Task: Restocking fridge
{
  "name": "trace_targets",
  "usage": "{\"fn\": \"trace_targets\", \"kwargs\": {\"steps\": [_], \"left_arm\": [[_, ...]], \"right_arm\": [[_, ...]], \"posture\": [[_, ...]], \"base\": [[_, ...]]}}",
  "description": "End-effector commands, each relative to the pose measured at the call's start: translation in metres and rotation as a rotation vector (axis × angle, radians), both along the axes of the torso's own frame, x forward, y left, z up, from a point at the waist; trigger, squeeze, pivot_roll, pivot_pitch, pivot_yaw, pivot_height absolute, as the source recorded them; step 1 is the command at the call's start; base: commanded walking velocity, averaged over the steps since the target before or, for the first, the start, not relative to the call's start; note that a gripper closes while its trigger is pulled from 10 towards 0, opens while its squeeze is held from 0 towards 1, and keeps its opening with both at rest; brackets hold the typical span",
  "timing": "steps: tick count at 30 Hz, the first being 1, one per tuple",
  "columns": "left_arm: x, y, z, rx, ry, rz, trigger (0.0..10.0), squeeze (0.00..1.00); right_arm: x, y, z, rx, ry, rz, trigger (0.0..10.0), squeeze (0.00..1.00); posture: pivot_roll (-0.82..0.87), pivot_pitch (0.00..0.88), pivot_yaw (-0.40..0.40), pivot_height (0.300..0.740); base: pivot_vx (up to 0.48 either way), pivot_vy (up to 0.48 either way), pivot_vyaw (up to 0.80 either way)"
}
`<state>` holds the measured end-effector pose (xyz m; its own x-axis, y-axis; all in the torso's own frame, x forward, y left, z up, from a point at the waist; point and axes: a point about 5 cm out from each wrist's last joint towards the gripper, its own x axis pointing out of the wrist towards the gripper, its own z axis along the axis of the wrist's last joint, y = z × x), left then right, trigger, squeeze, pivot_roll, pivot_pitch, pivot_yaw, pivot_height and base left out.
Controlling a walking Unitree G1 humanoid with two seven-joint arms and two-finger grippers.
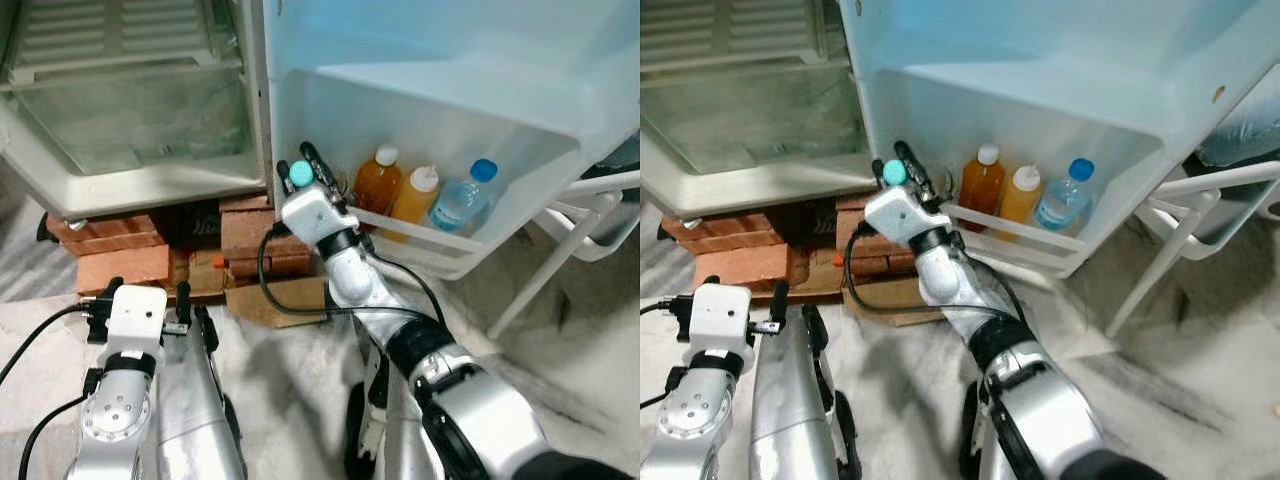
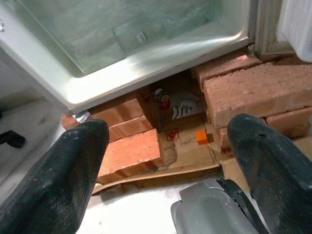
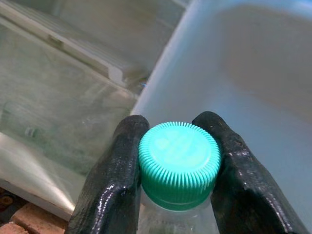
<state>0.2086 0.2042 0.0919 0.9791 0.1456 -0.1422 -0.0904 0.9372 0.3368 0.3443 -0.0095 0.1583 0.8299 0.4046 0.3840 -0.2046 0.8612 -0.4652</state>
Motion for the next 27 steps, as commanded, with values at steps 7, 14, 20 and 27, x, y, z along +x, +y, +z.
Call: {"fn": "trace_targets", "kwargs": {"steps": [7,14,20,27], "left_arm": [[0.006,-0.002,-0.005,0.004,0.021,-0.008,10.0,0.00],[0.017,-0.001,-0.005,0.016,-0.002,0.009,10.0,0.00],[0.028,-0.004,-0.005,0.004,-0.018,0.003,10.0,0.00],[0.036,-0.002,-0.005,0.005,-0.032,0.004,10.0,0.00]], "right_arm": [[0.010,-0.010,-0.005,0.067,0.166,0.025,10.0,1.00],[0.013,-0.022,0.021,0.152,0.101,0.086,10.0,1.00],[0.012,-0.043,0.038,0.217,0.072,0.140,10.0,1.00],[0.000,-0.055,0.044,0.238,0.046,0.180,10.0,1.00]], "posture": [[0.20,0.257,-0.065,0.452],[0.18,0.219,-0.064,0.452],[0.16,0.177,-0.066,0.452],[0.13,0.127,-0.062,0.452]], "base": [[0.000,0.000,0.00],[0.000,0.000,0.00],[0.000,0.000,0.00],[0.000,0.000,0.00]]}}
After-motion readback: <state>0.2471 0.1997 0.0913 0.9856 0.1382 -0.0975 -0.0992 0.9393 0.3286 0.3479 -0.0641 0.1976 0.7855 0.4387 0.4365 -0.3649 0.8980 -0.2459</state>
